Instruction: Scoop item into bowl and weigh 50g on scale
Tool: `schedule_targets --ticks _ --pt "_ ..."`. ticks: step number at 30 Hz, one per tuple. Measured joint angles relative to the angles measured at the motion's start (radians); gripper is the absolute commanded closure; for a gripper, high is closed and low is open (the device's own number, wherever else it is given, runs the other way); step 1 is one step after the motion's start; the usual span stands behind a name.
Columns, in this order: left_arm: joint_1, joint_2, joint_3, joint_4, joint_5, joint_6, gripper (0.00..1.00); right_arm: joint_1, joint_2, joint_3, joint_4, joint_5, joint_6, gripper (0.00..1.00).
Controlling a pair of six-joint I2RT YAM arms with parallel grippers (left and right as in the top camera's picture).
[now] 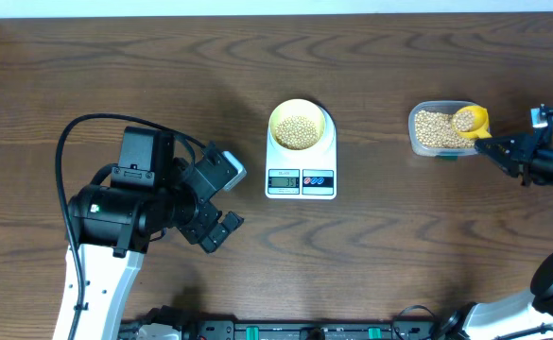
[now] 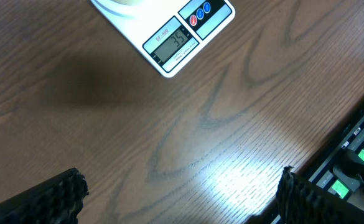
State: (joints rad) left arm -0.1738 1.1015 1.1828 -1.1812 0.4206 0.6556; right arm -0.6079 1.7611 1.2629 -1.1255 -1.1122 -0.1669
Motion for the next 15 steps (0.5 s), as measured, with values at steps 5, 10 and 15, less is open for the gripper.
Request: schedule_targets --ticks 5,10,15 --pt "0.0 0.0 0.0 0.0 0.0 0.0 0.0 0.058 0.0 0.0 0.0 -0.023 -0.004 0.99" --pt "0.0 0.0 0.0 0.0 0.0 0.0 0.0 0.166 0.0 0.0 0.008 -0.048 -0.006 0.99" --pt "0.0 0.0 0.0 0.0 0.0 0.0 0.0 0.281 0.0 -0.001 0.088 -0.062 0.037 0.99"
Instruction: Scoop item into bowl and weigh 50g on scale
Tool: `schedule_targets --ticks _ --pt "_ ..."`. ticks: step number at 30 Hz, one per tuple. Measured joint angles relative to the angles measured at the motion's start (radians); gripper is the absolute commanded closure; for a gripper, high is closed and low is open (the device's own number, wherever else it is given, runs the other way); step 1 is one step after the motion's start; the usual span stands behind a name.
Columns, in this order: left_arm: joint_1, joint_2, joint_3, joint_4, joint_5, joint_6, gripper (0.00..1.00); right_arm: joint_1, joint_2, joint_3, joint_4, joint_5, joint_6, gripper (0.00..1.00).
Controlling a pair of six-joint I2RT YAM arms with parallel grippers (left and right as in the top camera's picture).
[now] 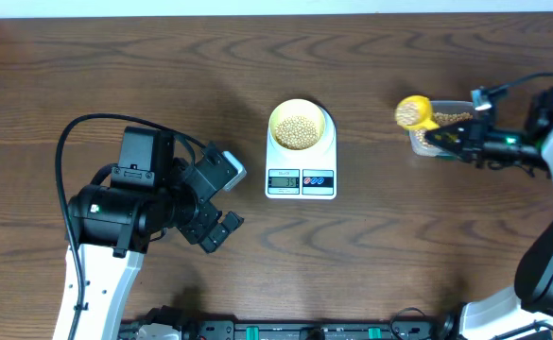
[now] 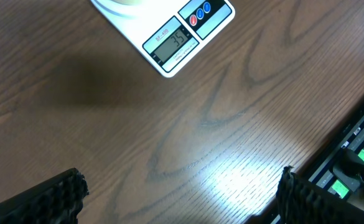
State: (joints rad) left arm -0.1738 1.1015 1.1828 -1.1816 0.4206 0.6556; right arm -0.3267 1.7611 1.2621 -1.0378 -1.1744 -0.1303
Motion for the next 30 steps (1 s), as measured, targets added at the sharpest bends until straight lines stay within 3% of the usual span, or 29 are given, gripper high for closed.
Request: schedule_targets --ticks 16,30 --pt "0.0 0.0 0.0 0.0 0.0 0.0 0.0 0.319 0.0 -0.002 0.451 0.041 0.381 0.99" --pt "0.0 0.0 0.0 0.0 0.0 0.0 0.0 0.478 0.0 -0.002 0.531 0.233 0.408 0.99"
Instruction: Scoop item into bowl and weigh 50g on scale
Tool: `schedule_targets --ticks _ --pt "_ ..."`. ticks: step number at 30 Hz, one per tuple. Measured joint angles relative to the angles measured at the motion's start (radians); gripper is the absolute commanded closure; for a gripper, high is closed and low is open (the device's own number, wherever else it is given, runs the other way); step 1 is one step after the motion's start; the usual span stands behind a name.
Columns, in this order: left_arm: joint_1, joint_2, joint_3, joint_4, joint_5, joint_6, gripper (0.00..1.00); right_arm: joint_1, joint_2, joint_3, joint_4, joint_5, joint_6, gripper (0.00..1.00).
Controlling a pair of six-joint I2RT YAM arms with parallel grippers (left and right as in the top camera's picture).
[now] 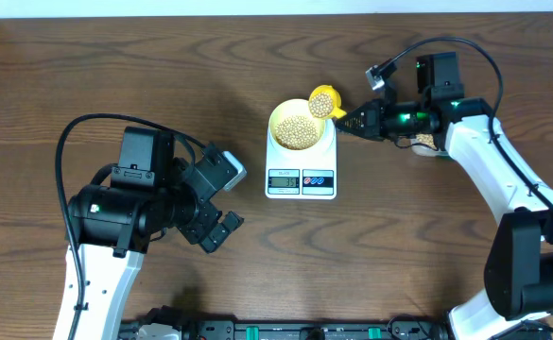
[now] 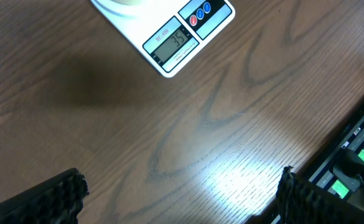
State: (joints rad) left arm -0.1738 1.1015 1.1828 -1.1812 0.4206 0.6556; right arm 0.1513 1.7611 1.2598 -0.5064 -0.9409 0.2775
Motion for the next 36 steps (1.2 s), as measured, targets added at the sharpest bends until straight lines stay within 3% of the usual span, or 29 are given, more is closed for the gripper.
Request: schedule_targets --ticks 17,36 --pt "0.0 0.0 0.0 0.0 0.0 0.0 0.0 0.063 0.0 0.004 -0.007 0.14 -0.01 0.99" --pt "0.0 0.0 0.0 0.0 0.0 0.0 0.0 0.117 0.0 0.082 -0.131 0.292 -0.1 0.99"
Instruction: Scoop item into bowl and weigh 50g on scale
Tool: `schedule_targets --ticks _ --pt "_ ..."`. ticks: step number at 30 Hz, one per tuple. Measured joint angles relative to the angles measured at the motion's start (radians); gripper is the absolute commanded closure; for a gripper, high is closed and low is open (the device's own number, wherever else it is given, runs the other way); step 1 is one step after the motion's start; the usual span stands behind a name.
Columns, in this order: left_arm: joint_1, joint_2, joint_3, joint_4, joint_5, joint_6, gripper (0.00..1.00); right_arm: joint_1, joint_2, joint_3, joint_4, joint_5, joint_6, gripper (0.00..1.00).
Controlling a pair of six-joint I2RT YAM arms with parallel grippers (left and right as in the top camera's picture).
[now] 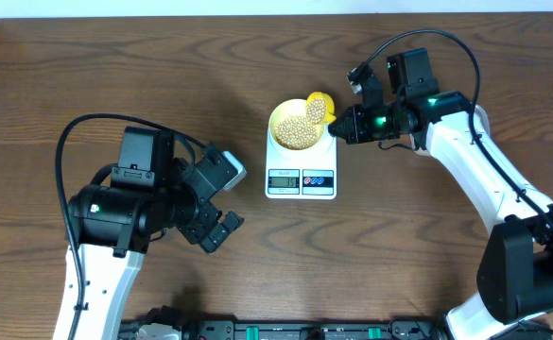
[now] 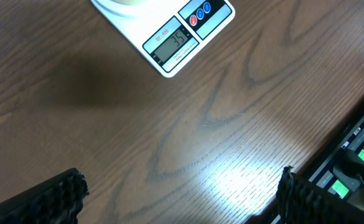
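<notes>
A yellow bowl holding beans sits on the white scale, whose display reads 35. My right gripper is shut on the handle of a yellow scoop, which is full of beans and hangs tilted over the bowl's right rim. Resting over the table left of the scale, my left gripper is open with nothing between its fingers. The bean container is hidden behind the right arm.
Black equipment with green lights lines the table's near edge. A cable loops above the right arm. The left arm's base stands at the lower left.
My right gripper shifted slightly left with the scoop, which went from just right of the bowl to over its right rim. The left arm has not moved and the scale reads 35.
My right gripper first held the scoop in the bean container at the right. Then the filled scoop was left of the container, then beside the bowl on the scale, and now over its rim. The left gripper stayed open and still throughout.
</notes>
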State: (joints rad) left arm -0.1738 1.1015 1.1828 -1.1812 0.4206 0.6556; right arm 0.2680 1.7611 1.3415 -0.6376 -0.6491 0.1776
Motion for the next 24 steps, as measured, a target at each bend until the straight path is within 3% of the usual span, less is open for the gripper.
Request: schedule_targets --ticks 24 --pt "0.0 0.0 0.0 0.0 0.0 0.0 0.0 0.024 0.0 0.039 -0.016 0.081 -0.092 0.99"
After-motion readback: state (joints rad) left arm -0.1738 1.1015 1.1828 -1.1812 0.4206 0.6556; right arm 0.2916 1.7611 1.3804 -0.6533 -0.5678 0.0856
